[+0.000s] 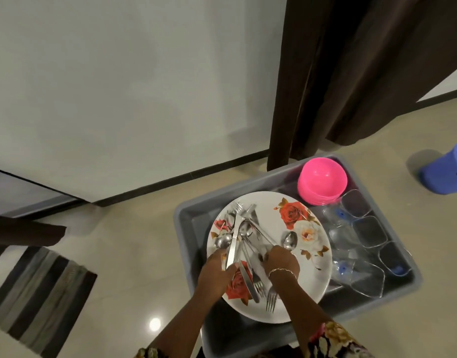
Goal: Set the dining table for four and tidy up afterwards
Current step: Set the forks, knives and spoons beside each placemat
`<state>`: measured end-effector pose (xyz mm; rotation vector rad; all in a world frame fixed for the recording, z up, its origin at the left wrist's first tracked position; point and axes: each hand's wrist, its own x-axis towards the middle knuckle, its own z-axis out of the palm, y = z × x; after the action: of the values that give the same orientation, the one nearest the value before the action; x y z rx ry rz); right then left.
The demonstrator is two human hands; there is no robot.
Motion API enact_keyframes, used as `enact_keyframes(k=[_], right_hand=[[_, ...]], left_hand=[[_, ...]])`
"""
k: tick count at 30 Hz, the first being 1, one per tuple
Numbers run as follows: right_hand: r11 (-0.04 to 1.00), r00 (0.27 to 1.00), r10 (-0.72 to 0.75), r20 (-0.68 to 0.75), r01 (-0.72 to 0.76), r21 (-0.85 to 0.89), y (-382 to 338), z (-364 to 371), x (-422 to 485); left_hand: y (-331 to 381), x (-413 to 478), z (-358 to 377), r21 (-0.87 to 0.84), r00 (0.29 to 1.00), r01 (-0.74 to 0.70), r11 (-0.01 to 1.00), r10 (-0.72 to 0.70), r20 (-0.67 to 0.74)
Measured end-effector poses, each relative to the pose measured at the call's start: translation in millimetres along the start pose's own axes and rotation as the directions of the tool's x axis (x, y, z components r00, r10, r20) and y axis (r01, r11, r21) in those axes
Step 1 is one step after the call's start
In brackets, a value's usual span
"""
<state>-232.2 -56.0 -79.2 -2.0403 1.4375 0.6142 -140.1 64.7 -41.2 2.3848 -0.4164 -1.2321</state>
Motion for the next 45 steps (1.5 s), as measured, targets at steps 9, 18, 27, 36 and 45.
enact_keyframes(k=[9,18,27,36,45], right_hand=[[0.841,0.912,0.010,0.410,-0.229,0.489,14,-22,-8],[0.920,0.952,-0.089,0.292,-0.034,0.390,26,-19,-29],[0.981,0.991,-0.111,-0.080,0.096,-0.169,19,17,-19],[0.988,0.987,-0.124,-0.101,0.114,-0.104,38,1,0],[0.822,0.817,-0.528,-0.232,0.560,0.102,59,-8,7]], left_hand=[[19,2,15,-0.281,0.989,0.118,0.952,-0.089,0.114],[24,-2,28,-0.604,0.937,0.348,0.717,-0.259,0.234],[17,-6,19,-0.608,0.942,0.334,0.720,-0.276,0.191],[13,0,23,-0.676,0.950,0.296,0.674,-0.283,0.133],[16,5,12,-0.754,0.937,0.341,0.561,-0.271,0.223]])
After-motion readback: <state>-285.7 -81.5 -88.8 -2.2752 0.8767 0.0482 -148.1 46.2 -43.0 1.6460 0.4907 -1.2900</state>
